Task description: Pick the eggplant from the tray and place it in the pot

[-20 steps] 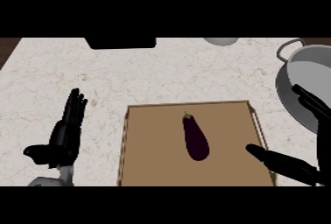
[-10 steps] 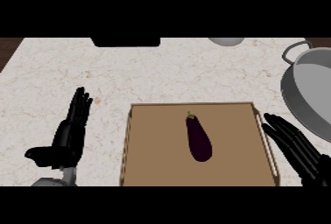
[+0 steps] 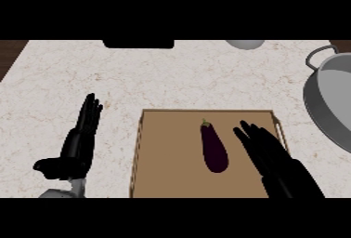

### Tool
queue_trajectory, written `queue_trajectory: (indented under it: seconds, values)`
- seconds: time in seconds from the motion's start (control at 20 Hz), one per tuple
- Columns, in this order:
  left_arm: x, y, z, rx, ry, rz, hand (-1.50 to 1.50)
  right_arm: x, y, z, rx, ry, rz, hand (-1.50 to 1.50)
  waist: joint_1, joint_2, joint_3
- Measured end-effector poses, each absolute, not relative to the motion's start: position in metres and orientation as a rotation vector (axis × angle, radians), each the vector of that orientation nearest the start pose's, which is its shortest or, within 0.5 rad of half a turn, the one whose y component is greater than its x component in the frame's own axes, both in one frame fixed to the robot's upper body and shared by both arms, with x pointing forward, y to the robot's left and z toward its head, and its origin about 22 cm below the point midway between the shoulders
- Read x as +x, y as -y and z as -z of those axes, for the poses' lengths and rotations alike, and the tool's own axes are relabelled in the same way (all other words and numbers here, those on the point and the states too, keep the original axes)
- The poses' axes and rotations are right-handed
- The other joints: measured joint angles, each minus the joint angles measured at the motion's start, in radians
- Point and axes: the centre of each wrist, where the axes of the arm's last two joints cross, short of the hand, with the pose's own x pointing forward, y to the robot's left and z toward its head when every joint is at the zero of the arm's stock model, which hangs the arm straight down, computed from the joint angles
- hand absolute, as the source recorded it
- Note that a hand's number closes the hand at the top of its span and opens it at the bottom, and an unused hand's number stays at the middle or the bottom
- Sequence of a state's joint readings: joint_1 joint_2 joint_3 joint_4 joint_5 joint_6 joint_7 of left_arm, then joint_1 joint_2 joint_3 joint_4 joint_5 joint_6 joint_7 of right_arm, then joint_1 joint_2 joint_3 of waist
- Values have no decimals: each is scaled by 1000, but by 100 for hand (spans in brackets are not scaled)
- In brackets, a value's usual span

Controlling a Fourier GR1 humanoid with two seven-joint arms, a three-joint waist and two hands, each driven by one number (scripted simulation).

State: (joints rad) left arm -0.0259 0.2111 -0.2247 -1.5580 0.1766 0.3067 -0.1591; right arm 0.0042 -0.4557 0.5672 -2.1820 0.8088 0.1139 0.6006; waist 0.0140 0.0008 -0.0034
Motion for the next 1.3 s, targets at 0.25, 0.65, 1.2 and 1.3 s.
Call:
queue_trajectory:
  seconds: [0.25,0.65,1.2,1.3]
  values:
    - [239,-217,-2,105,1698,-31,0,180,140,-109,-749,1396,-1116,-150,-6,-1,2]
    - [243,-221,-6,102,1695,-41,0,205,121,-86,-765,1249,-1153,-150,-11,-1,3]
    - [239,-223,-5,103,1699,-37,0,220,109,-63,-764,1224,-1168,-150,-12,-1,3]
    - [238,-224,-5,102,1695,-36,0,225,112,-61,-766,1223,-1170,-150,-12,-1,3]
